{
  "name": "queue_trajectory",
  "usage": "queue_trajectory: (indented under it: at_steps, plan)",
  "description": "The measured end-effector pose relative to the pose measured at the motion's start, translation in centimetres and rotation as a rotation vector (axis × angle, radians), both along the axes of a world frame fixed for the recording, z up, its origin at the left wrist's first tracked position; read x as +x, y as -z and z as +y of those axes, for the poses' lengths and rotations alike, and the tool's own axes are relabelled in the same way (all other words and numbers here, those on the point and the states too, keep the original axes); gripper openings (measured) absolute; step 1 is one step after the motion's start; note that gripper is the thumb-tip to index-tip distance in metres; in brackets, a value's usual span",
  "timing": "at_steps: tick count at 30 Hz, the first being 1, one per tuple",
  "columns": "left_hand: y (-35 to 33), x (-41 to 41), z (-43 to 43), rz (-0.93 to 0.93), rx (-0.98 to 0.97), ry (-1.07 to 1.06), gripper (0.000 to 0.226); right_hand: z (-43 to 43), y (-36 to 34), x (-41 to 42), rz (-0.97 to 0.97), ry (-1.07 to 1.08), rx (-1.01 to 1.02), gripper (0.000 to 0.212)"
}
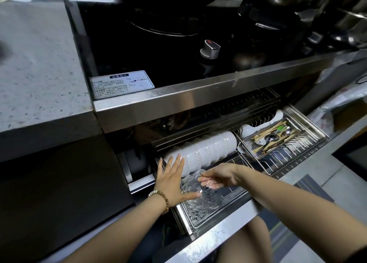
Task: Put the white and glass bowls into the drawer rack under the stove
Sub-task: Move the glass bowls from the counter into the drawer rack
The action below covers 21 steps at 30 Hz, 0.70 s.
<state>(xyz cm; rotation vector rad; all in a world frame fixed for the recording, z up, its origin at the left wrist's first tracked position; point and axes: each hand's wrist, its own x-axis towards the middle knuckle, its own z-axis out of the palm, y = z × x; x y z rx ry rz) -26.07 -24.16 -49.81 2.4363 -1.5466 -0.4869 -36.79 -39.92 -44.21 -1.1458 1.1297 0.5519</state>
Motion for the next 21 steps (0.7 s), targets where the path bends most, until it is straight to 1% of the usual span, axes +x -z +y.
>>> queue_trajectory:
  at_steps: [6,10,12,13,16,17,20,21]
  plan:
    - [-0.1,0.0,0.0,-0.019,-0.008,0.006,0.132,0.0,0.3,-0.1,-0.011,-0.032,0.015,0.024]
    - [0.1,0.1,-0.1,-0.021,-0.011,0.003,0.133,-0.1,-0.1,-0.3,-0.036,-0.133,-0.062,0.020]
    - [0.0,0.0,0.0,-0.021,-0.007,0.001,0.133,-0.3,-0.3,-0.4,-0.039,-0.184,-0.139,0.016]
    - [0.0,0.0,0.0,-0.020,-0.004,0.000,0.133,-0.4,-0.3,-0.4,-0.033,-0.216,-0.208,0.014]
    - [-0.3,-0.1,-0.1,-0.018,0.016,0.002,0.133,-0.5,-0.4,-0.6,-0.036,-0.321,-0.415,0.020]
    - [-0.5,-0.1,-0.1,-0.016,0.023,0.005,0.133,-0.4,-0.5,-0.6,-0.043,-0.337,-0.448,0.024]
    - [-1.3,-0.1,0.0,0.001,0.052,0.022,0.129,0.1,-1.1,-0.5,-0.060,-0.391,-0.519,0.017]
    - [-1.6,0.0,0.1,0.016,0.066,0.031,0.127,0.2,-1.4,-0.5,-0.065,-0.401,-0.554,0.017]
